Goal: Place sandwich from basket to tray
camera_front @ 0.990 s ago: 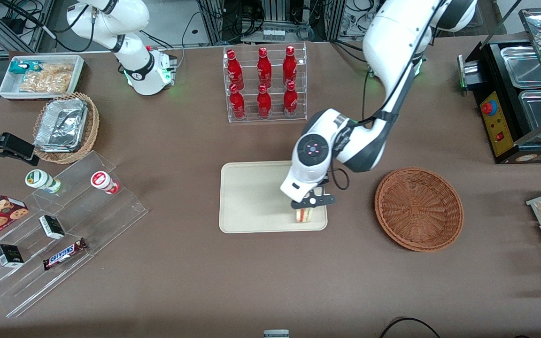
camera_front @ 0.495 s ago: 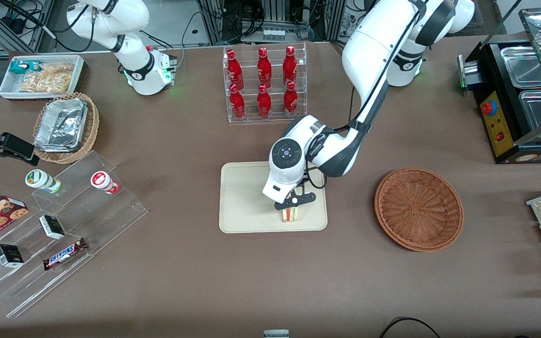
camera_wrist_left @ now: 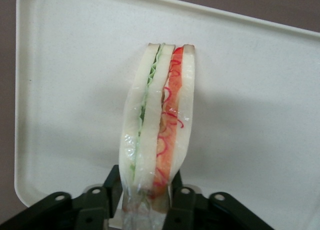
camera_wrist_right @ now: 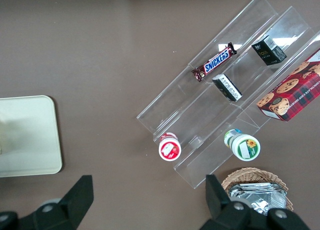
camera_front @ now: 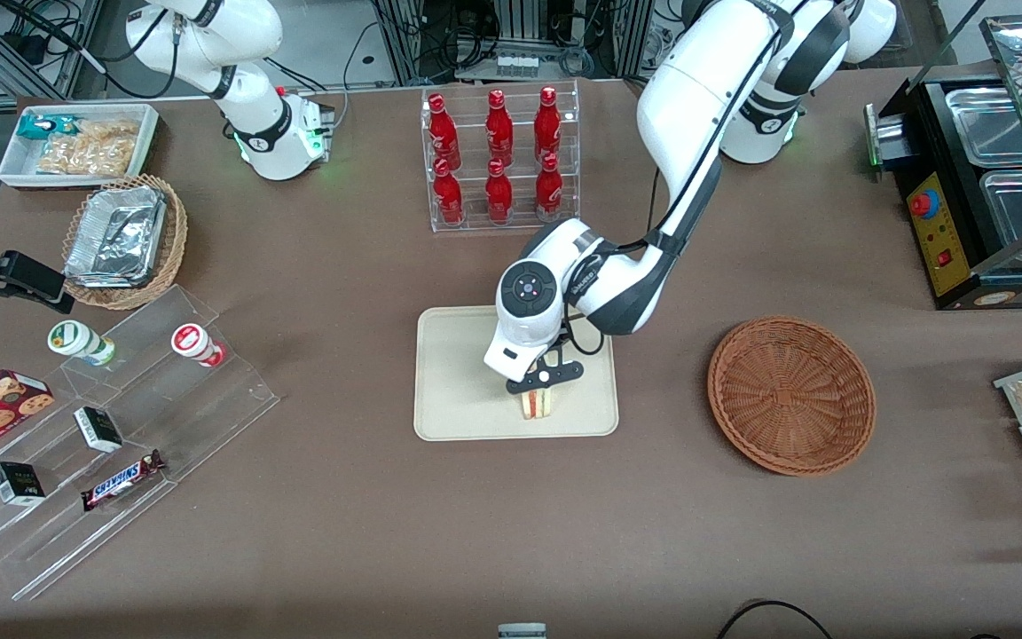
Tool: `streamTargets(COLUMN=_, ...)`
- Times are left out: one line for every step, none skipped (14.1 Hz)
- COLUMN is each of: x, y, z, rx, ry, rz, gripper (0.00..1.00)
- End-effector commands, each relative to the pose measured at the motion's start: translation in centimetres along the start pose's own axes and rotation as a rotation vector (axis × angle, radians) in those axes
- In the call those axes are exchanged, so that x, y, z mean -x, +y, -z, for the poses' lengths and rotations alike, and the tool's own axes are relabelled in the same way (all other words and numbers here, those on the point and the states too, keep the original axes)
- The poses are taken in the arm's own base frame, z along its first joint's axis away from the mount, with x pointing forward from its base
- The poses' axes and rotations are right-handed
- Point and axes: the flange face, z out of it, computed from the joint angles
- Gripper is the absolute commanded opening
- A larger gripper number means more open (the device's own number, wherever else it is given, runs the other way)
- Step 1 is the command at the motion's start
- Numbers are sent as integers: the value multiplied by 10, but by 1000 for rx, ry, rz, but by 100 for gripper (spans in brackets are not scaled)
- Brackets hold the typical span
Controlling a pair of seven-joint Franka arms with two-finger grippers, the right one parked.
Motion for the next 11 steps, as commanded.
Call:
streamTargets(x=0, y=4, z=17, rx=7, ry=16, rz=-11, gripper=100)
streamTargets(x=-3, y=0, z=26, rx=1, ry=20, rz=-15, gripper=100)
streamTargets(x=-4, y=-8, z=35, rx=-38, ry=2, rz=-7, gripper=100)
streamTargets(x=-10, y=-18, z=47, rx=-67, ry=-10, rz=2, gripper=100)
streamTargets(x=-23, y=-33, z=63, rx=-75, ry=-3, rz=23, gripper=100)
streamTargets(x=-27, y=-42, z=72, rx=-101, ry=1, rz=24, gripper=100)
streamTargets(x=-35, y=-56, z=88, rx=-123, ry=16, rz=49, gripper=100)
streamTargets(x=-39, y=-73, z=119, rx=-122, ry=14, rz=61, gripper=100)
streamTargets(x=-49, y=-97, z=131, rx=-136, ry=-11, rz=95, gripper=100)
streamTargets(x=-57, y=-112, z=142, rx=-133, ry=-14, rz=119, gripper=100)
streamTargets(x=-59, y=-122, z=143, rx=-138, ry=-21, rz=117, gripper=100)
